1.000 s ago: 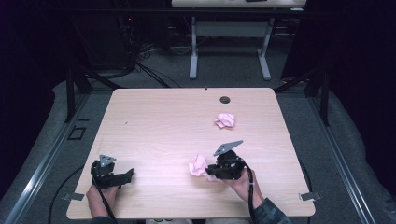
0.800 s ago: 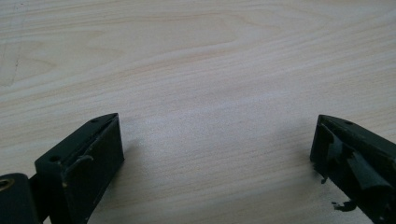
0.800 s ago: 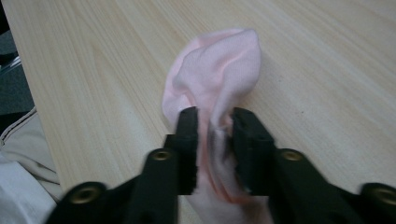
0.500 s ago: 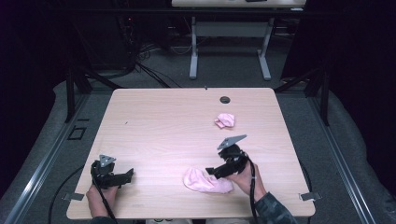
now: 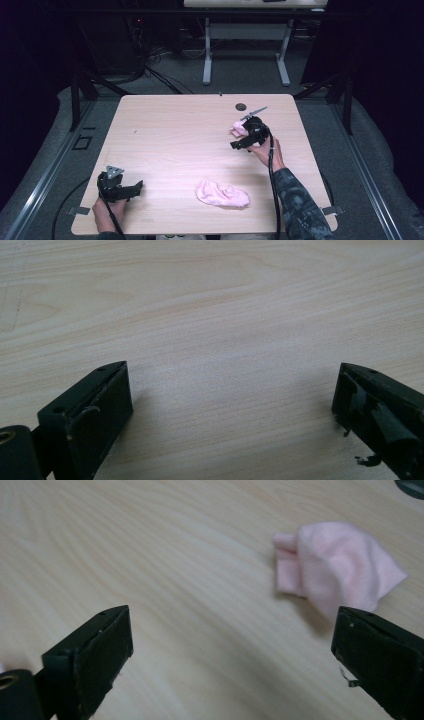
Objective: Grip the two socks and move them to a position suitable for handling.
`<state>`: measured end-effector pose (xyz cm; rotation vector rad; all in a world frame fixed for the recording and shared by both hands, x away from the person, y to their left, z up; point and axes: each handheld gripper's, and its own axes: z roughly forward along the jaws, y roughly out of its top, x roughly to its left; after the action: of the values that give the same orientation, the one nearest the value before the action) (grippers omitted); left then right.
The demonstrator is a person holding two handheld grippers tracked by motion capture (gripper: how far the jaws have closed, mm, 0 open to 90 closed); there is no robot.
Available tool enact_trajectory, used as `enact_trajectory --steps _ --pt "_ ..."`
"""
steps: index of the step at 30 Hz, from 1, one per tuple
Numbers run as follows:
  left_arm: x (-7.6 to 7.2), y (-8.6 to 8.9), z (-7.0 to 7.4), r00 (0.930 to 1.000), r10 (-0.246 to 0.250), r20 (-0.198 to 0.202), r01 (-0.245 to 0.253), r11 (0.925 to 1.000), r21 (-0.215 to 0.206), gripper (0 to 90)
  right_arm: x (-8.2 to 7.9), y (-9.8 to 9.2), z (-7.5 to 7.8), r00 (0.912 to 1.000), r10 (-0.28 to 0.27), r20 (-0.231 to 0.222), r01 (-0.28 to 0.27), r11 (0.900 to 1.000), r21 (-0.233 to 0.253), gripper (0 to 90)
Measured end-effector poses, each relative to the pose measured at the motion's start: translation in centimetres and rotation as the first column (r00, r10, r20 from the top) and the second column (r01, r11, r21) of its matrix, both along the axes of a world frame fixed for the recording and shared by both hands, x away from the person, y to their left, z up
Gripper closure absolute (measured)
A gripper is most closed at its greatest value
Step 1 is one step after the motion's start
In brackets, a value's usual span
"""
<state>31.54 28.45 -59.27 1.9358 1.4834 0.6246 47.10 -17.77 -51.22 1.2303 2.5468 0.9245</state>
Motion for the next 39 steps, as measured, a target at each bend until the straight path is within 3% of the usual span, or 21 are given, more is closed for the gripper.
enact_trajectory --steps 1,2,8,9,14,16,19,21,22,25,27,28,30,34,37,39 --pt "0.0 0.0 0.0 1.0 0.0 0.0 0.0 1.0 0.0 2.6 0.7 0.0 -0.1 0.9999 -0.011 0.0 0.011 1.0 0.003 3.8" --pt "0.0 0.0 0.0 1.0 0.001 0.001 -0.001 1.0 -0.001 2.6 2.4 -0.1 -0.2 0.9992 -0.039 0.003 0.039 0.999 -0.014 6.0" --pt "0.0 0.0 0.0 1.0 -0.001 0.0 0.001 1.0 0.0 2.8 5.7 -0.2 -0.6 0.9944 -0.105 -0.007 0.105 0.994 -0.009 16.2" --pt "0.0 0.0 0.0 1.0 -0.001 0.0 0.001 1.0 0.0 2.8 6.3 0.0 -0.9 0.993 -0.118 -0.003 0.118 0.993 -0.025 20.4" --pt "0.0 0.0 0.0 1.0 -0.001 0.001 0.001 1.0 -0.001 2.9 7.7 0.5 -2.6 0.9868 -0.16 -0.022 0.159 0.986 -0.055 34.0" --pt "0.0 0.0 0.0 1.0 -0.001 0.001 0.001 1.0 -0.001 2.9 8.0 0.6 -3.4 0.9864 -0.159 -0.041 0.155 0.984 -0.094 41.7" --pt "0.0 0.0 0.0 1.0 -0.002 0.002 0.002 1.0 -0.001 3.0 8.1 0.5 -4.4 0.9849 -0.167 -0.047 0.161 0.981 -0.106 49.7" --pt "0.0 0.0 0.0 1.0 -0.002 0.003 0.002 1.0 -0.001 3.1 7.9 0.2 -4.6 0.9835 -0.174 -0.049 0.171 0.983 -0.062 64.6" --pt "0.0 0.0 0.0 1.0 -0.002 0.003 0.002 1.0 -0.001 3.1 7.8 0.2 -4.7 0.9841 -0.172 -0.046 0.17 0.985 -0.036 70.8" --pt "0.0 0.0 0.0 1.0 -0.003 0.003 0.003 1.0 -0.001 3.3 7.3 0.3 -4.5 0.9855 -0.164 -0.045 0.162 0.986 -0.031 82.4" --pt "0.0 0.0 0.0 1.0 -0.002 0.003 0.002 1.0 -0.001 3.4 6.7 0.4 -3.7 0.9891 -0.139 -0.049 0.14 0.99 0.018 83.4" --pt "0.0 0.0 0.0 1.0 -0.002 0.003 0.002 1.0 -0.001 3.4 6.1 0.5 -2.9 0.9917 -0.127 -0.022 0.127 0.991 0.041 83.5" --pt "0.0 0.0 0.0 1.0 -0.002 0.003 0.002 1.0 -0.001 3.4 4.3 1.1 -0.8 0.9975 -0.07 0.007 0.07 0.995 0.075 83.6" --pt "0.0 0.0 0.0 1.0 -0.002 0.003 0.002 1.0 -0.001 3.6 0.3 2.3 2.0 0.9979 0.009 0.065 -0.015 0.995 0.1 83.6" --pt "0.0 0.0 0.0 1.0 0.0 0.004 0.0 1.0 -0.003 3.7 -2.6 2.9 2.9 0.9956 0.069 0.064 -0.077 0.99 0.121 83.6" --pt "0.0 0.0 0.0 1.0 0.001 0.005 -0.001 1.0 -0.003 3.7 -4.1 3.4 2.6 0.9932 0.104 0.053 -0.11 0.986 0.124 83.6"
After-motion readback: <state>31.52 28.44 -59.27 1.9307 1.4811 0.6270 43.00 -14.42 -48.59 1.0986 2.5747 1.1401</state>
